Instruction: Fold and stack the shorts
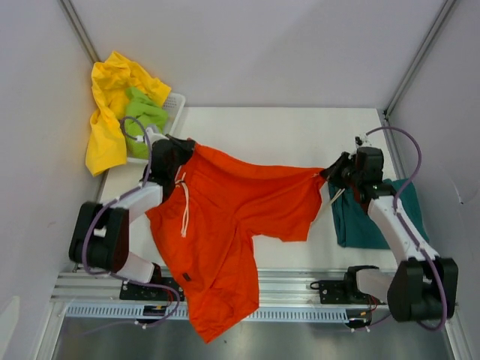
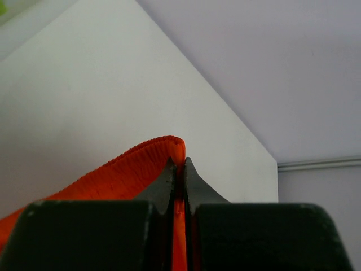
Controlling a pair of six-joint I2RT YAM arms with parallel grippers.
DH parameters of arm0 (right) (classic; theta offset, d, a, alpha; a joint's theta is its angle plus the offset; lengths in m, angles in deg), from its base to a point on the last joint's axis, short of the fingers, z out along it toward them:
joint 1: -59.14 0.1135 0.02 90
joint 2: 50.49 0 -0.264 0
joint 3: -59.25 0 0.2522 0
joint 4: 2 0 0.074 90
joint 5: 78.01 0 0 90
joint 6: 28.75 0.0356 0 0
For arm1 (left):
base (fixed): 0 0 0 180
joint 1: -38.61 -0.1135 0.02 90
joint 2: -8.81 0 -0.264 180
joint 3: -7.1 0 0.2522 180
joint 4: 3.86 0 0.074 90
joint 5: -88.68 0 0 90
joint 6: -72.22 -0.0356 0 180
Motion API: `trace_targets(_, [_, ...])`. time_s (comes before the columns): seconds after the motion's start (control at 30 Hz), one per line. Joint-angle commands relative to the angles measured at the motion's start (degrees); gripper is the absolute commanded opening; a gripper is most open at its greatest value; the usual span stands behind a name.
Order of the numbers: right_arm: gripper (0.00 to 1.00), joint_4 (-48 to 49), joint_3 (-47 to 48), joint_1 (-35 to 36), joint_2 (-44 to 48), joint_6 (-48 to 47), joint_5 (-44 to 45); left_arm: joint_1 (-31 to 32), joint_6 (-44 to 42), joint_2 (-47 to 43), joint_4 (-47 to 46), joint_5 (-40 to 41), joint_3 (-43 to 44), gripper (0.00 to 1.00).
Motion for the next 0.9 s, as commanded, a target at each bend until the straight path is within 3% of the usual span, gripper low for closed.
trace_targets(0.0, [0.00, 6.95, 7.28, -1.72, -8.19, -2.22, 3.80, 0.27, -2.61, 8.73, -8.59, 2.22, 9.81, 0.00])
trace_targets(0.17, [0.00, 12.31, 16.86, -8.04, -28.49, 0.14, -0.32, 0.27, -3.06, 19.39, -7.63, 4.85, 22.47, 0.00])
trace_targets(0.3, [0.00, 11.62, 33.25, -8.76, -40.89, 0.59, -0.06, 0.27, -3.84, 27.13, -5.35, 4.69, 36.75, 0.00])
trace_targets(0.33, [0.02, 8.83, 36.62, -8.84, -45.61, 0.76, 0.02, 0.27, -4.28, 30.45, -3.60, 4.16, 38.81, 0.04])
trace_targets(0.4, [0.32, 7.31, 41.99, -8.85, -49.42, 1.47, 0.37, 0.18, -5.08, 33.11, -0.87, 2.93, 44.42, 0.42])
trace_targets(0.43, [0.81, 5.56, 45.50, -8.76, -50.48, 1.73, 1.86, 0.09, -4.47, 33.81, 3.58, 3.36, 47.24, 0.98])
trace_targets(0.47, [0.99, 4.76, 46.40, -8.67, -50.75, 1.73, 4.74, 0.09, -3.94, 34.00, 6.32, 5.37, 49.88, 0.99])
trace_targets(0.63, [0.99, 2.56, 45.19, -8.23, -44.44, -2.65, 10.04, 0.18, -9.03, 28.47, 8.37, 4.77, 49.91, 0.99])
trace_targets(0.77, [0.99, 0.45, 38.96, -7.27, -38.11, -5.29, 11.63, 0.18, -11.13, 21.44, 9.77, 3.73, 45.79, 0.99])
trace_targets(0.87, [0.89, -0.08, 34.91, -5.43, -33.10, -8.19, 6.99, 0.44, -12.80, 16.35, 16.88, 3.02, 45.52, 0.99])
